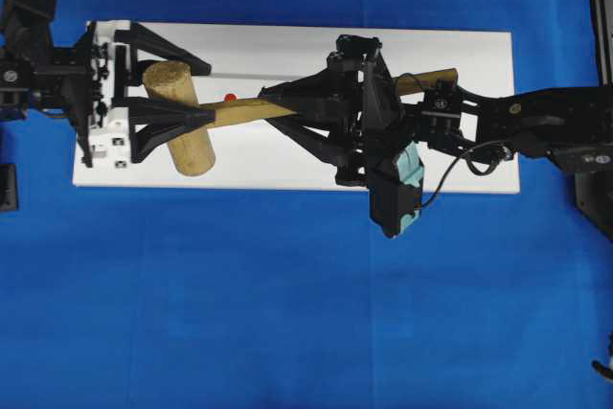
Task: Hit the mark with a hammer.
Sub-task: 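Bring the left gripper to the mallet head and grasp it, then open the right gripper and regrasp the handle nearer its end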
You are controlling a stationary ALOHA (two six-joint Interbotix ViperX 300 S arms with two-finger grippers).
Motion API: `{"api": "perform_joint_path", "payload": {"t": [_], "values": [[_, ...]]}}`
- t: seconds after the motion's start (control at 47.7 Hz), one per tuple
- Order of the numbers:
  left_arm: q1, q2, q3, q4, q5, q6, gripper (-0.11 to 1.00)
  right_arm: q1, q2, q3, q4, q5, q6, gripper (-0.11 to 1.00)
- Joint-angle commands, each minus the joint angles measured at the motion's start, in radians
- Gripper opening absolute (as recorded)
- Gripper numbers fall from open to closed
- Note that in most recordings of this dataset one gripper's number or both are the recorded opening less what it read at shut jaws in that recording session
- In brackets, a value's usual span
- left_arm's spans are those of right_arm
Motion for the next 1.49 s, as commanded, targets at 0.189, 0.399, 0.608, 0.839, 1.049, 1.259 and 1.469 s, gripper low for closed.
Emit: {"api": "perform_joint_path", "payload": {"t": [0.189, 0.399, 0.608, 0.839, 1.049, 1.259, 1.469], "values": [[-0.002, -0.003, -0.028, 0.000, -0.003, -0.018, 0.92, 0.000, -0.035, -0.035, 0.002, -0.006, 0.003, 0.10], [-0.002, 0.003, -0.031, 0.000, 0.006, -0.043, 0.54, 0.000, -0.035, -0.035, 0.005, -0.006, 0.006, 0.10], [-0.002, 0.003, -0.031, 0.000, 0.006, -0.032, 0.43, 0.000, -0.040, -0.035, 0.035, -0.006, 0.008, 0.10], [-0.002, 0.002, -0.031, 0.002, 0.012, -0.023, 0.43, 0.000, -0.040, -0.037, 0.095, -0.006, 0.009, 0.46], [0.002, -0.003, -0.028, 0.005, 0.058, 0.100, 0.43, 0.002, -0.069, -0.034, 0.239, 0.032, 0.061, 0.97], [0.018, 0.002, -0.034, 0.005, 0.115, 0.284, 0.43, 0.002, -0.114, -0.038, 0.364, 0.199, 0.158, 0.95], [0.018, -0.003, -0.037, 0.005, 0.146, 0.403, 0.43, 0.003, -0.117, -0.041, 0.367, 0.281, 0.244, 0.95]]}}
